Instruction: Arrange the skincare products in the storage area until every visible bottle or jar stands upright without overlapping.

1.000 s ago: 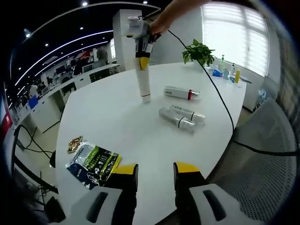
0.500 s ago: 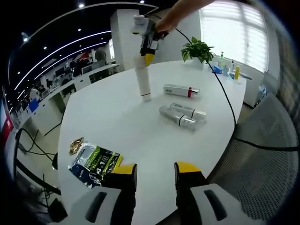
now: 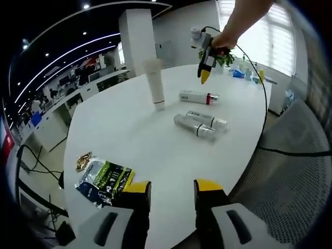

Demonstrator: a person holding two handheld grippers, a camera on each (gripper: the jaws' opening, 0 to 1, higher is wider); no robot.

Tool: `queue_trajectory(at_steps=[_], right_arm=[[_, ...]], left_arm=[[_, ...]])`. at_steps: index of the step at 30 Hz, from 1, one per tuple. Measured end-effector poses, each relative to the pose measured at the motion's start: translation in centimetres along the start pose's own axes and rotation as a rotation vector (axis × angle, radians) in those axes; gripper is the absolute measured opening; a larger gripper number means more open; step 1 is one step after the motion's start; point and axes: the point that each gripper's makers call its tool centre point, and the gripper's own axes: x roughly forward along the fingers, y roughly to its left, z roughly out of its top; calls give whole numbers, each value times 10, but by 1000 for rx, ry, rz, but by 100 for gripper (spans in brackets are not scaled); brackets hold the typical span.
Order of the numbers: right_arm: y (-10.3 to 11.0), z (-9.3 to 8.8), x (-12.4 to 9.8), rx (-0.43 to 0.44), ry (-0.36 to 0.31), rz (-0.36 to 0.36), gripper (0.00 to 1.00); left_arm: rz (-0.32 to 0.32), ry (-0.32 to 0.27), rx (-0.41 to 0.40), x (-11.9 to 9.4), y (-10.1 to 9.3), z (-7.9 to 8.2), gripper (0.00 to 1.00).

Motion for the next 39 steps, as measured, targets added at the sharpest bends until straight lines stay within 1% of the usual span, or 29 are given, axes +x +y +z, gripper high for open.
queue_trajectory(at_steps=[2, 4, 6, 7, 9, 13, 17, 19, 21, 22, 23, 25, 28, 33, 36, 37, 39], right_arm=[[3, -16, 3, 36, -1, -12, 69], [3, -27, 5, 72, -4, -28, 71], [9, -38, 7, 126, -19, -29, 71], [10, -41, 7, 130, -23, -32, 71], [16, -51, 10, 151, -11, -31, 72], [22, -64, 14, 156, 7, -48, 70], [33, -71, 21, 168, 17, -42, 69], [35, -78, 27, 178, 43, -43, 68], [42, -82, 30, 195, 66, -30, 66], [40, -85, 35, 188, 83, -31, 66], [40, -84, 36, 177, 76, -34, 66], [46, -82, 36, 187, 80, -25, 62], [49, -82, 39, 188, 83, -30, 61], [50, -83, 40, 199, 86, -38, 54], [50, -85, 40, 195, 92, -34, 52], [45, -87, 38, 188, 89, -43, 51], [43, -88, 38, 209, 82, -48, 49]], left_arm=[[-11, 7, 10, 1, -3, -1, 33], [-16, 9, 21, 1, -5, -1, 33], [-23, 13, 26, 2, -7, -1, 33], [-24, 13, 27, 2, -7, -1, 33], [-33, 16, 34, 2, -10, -1, 33], [-46, 27, 53, 4, -13, -3, 33], [-45, 35, 60, 4, -13, -4, 32], [-45, 34, 59, 4, -12, -4, 32], [-47, 37, 60, 4, -12, -5, 32], [-45, 40, 58, 4, -12, -6, 32], [-42, 44, 54, 4, -11, -6, 32], [-45, 46, 47, 4, -11, -7, 31], [-55, 49, 57, 5, -13, -8, 31], [-60, 54, 58, 5, -15, -8, 30], [-63, 63, 62, 5, -15, -10, 30], [-61, 73, 69, 5, -14, -12, 30], [-59, 76, 69, 5, -13, -13, 30]])
